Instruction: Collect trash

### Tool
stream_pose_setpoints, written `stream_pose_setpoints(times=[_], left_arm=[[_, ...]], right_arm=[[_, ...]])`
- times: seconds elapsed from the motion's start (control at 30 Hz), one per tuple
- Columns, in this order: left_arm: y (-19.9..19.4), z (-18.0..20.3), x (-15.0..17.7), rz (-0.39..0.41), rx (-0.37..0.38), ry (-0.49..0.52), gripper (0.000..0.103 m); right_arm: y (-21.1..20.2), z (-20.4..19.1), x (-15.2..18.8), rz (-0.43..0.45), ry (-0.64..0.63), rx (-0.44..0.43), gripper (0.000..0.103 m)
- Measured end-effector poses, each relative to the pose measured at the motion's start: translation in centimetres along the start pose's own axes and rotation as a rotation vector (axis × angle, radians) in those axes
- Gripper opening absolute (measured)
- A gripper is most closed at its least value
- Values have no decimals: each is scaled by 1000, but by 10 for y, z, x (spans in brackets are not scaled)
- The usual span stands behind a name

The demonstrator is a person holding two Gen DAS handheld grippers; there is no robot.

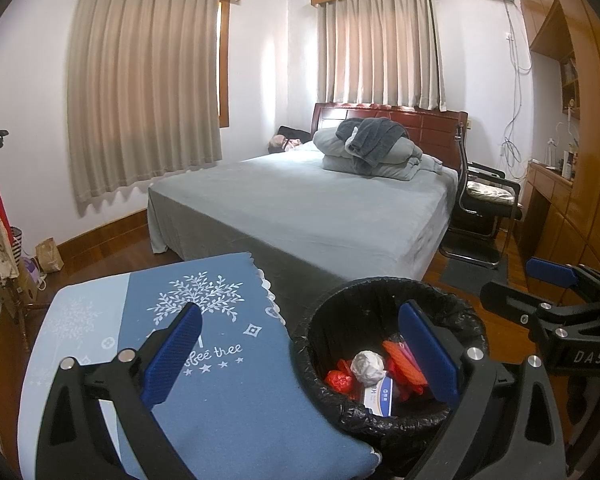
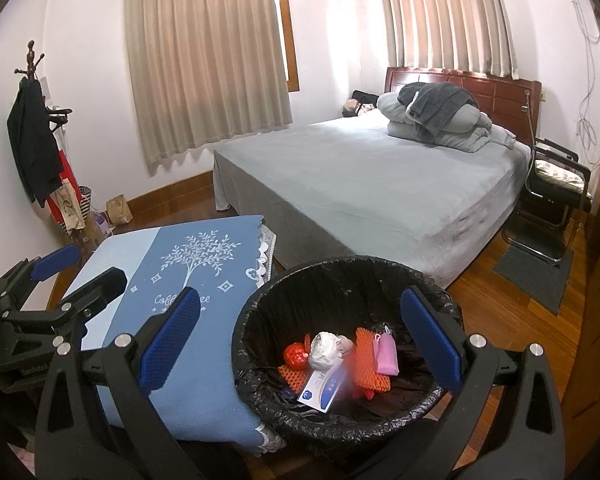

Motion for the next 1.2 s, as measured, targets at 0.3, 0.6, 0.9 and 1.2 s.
stream_pose_setpoints(times=[0.3, 0.6, 0.9, 1.2], left_arm=[[1, -1, 1, -1, 0, 1, 97], [0, -1, 1, -1, 0, 0, 97], [0, -1, 0, -2, -1, 1, 97], [0, -1, 0, -2, -1, 1, 97]], right_arm=[[0, 0, -1, 0, -1, 1, 98], [0, 0, -1, 0, -1, 1, 98], [1, -4, 1, -2, -1, 1, 98], [1, -4, 0, -3, 0, 1, 97]])
Point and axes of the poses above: each gripper's, at about its wrist camera, not at the fingertips, and y roughly the way its jaws point, z to its right, x to its underside, the point moved 7 cm from there along y, roughly the way its jaws point, and after that the axes turned 9 degrees about -z, right-handed, at the moved point
